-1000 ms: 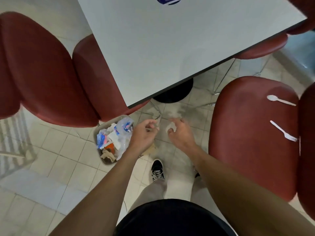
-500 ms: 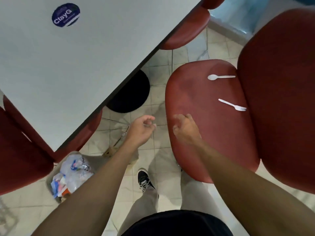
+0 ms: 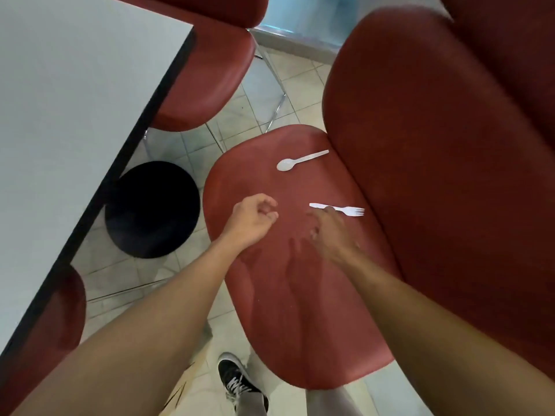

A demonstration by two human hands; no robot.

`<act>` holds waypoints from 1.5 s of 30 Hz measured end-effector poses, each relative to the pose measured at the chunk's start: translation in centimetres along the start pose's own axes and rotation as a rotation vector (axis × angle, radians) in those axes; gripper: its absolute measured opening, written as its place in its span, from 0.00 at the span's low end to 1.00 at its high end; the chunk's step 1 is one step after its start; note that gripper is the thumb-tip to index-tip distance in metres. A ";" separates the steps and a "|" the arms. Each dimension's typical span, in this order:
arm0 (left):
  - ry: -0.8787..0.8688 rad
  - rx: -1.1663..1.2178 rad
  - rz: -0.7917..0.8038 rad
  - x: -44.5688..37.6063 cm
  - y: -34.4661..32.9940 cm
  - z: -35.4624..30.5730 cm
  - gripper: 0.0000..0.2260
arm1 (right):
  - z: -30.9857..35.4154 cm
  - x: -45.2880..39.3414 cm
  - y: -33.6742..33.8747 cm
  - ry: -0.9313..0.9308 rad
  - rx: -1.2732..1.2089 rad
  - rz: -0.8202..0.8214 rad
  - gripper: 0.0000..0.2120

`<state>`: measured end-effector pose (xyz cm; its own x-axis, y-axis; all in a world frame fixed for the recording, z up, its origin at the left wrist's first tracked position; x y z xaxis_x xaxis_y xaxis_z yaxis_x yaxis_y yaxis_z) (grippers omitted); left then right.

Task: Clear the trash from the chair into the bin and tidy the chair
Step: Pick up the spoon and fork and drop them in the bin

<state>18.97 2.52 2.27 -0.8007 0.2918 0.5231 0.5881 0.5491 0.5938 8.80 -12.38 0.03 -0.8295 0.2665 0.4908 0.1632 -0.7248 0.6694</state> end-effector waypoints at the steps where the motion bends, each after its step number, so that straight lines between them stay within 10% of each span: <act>1: -0.017 -0.005 0.013 -1.2 -0.5 -0.8 0.06 | -0.8 -0.7 0.3 0.019 0.022 -0.010 0.25; 10: -0.216 -0.073 -0.094 -12.6 -5.2 -4.1 0.09 | -7.4 -7.7 -0.3 0.097 0.146 -0.012 0.18; 23: -0.413 -0.778 -0.153 -17.7 -8.8 -0.2 0.18 | -11.0 -9.3 -3.8 -0.043 0.382 -0.025 0.16; 36: 0.216 0.031 -0.022 -3.5 -6.6 5.8 0.10 | -5.0 -0.8 -5.4 -0.099 -0.021 -0.115 0.03; 45: 0.306 0.688 0.043 14.0 -1.5 7.9 0.11 | 5.2 11.2 -7.3 -0.268 -0.724 -0.102 0.10</act>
<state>6.01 11.93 3.88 -0.6525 0.1488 0.7430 0.3342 0.9365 0.1059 1.11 -0.75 3.54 -0.6494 0.4319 0.6260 -0.3729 -0.8982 0.2328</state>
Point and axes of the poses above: each hand's wrist, its own x-axis away from the middle knuckle, its own y-axis out of the back of the hand, z = x × y, the point moved 1 cm from there along -x, towards the middle knuckle, and after that the axes turned 2 degrees about y, right-handed, at the moved point
